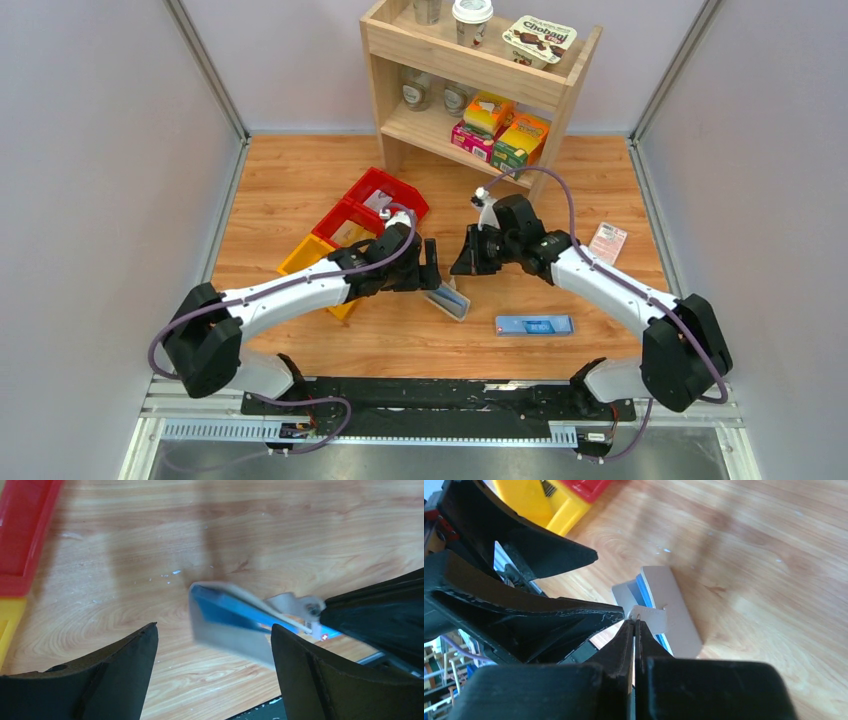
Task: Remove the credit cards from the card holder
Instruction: Open the card holder at the center of the board.
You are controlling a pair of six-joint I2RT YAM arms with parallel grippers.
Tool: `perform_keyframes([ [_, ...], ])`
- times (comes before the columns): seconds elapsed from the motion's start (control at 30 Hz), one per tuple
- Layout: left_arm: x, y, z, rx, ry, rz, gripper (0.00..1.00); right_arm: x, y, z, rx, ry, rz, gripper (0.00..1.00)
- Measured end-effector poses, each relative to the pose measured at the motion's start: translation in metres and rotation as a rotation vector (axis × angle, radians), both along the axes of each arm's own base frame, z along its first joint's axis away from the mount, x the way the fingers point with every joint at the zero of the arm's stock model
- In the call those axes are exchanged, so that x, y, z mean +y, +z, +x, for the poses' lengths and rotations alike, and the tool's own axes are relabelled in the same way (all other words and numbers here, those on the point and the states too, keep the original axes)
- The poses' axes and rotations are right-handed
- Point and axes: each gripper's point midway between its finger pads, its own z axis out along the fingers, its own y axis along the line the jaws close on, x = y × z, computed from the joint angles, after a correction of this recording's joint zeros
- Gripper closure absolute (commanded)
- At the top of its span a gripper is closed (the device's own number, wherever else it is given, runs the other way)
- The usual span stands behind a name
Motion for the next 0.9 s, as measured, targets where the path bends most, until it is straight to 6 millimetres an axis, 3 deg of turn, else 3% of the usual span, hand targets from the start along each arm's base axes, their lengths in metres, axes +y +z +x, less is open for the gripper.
perform_keyframes([
  [0.13, 0.006, 0.013, 0.001, -0.039, 0.045, -0.041, 0.09, 0.018, 0.003, -0.013, 0.009, 0.071, 0.014, 1.0],
  [0.3, 0.019, 0.011, -0.004, -0.047, 0.086, -0.045, 0.11, 0.021, -0.003, -0.02, 0.02, 0.081, -0.016, 1.0],
  [0.43, 0.021, 0.008, -0.006, -0.039, 0.086, -0.044, 0.15, 0.004, -0.013, -0.006, 0.018, -0.004, -0.072, 1.0],
  [0.57, 0.016, 0.008, -0.009, -0.034, 0.054, -0.055, 0.19, -0.026, -0.036, 0.008, 0.043, -0.117, -0.145, 1.0],
  [0.9, 0.0, -0.013, -0.013, 0.027, -0.035, -0.033, 0.17, -0.077, -0.085, 0.011, 0.132, -0.259, -0.306, 1.0],
])
